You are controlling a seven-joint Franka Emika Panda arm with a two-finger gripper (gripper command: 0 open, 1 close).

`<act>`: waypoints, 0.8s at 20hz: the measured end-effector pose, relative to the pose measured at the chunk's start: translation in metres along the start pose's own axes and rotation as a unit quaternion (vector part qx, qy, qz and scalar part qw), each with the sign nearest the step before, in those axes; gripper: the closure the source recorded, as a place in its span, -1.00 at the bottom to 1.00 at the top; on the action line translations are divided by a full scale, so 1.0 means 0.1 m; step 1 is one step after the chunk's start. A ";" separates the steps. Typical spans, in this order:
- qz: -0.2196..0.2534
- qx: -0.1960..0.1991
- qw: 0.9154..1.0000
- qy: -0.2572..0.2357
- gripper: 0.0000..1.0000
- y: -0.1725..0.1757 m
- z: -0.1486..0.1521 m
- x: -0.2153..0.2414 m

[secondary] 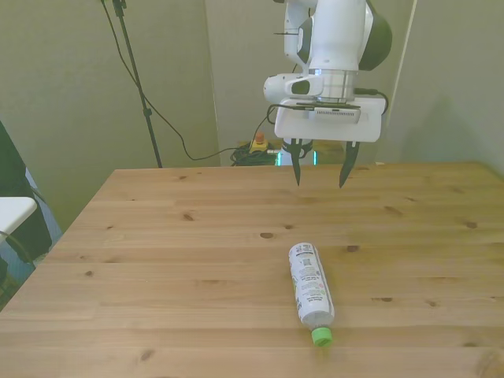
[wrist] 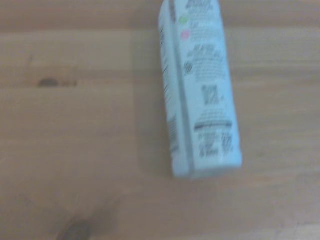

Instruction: Stand the water bottle

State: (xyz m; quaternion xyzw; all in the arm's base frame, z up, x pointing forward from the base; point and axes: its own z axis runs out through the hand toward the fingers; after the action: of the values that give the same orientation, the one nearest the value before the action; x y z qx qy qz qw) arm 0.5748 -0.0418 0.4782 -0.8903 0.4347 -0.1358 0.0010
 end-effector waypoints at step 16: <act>0.030 0.001 0.999 0.025 -1.00 -1.37 0.88 0.93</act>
State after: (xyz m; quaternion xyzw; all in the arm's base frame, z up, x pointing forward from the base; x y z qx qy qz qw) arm 0.7564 -0.0385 0.4320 -0.8734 0.4605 -0.1586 -0.0046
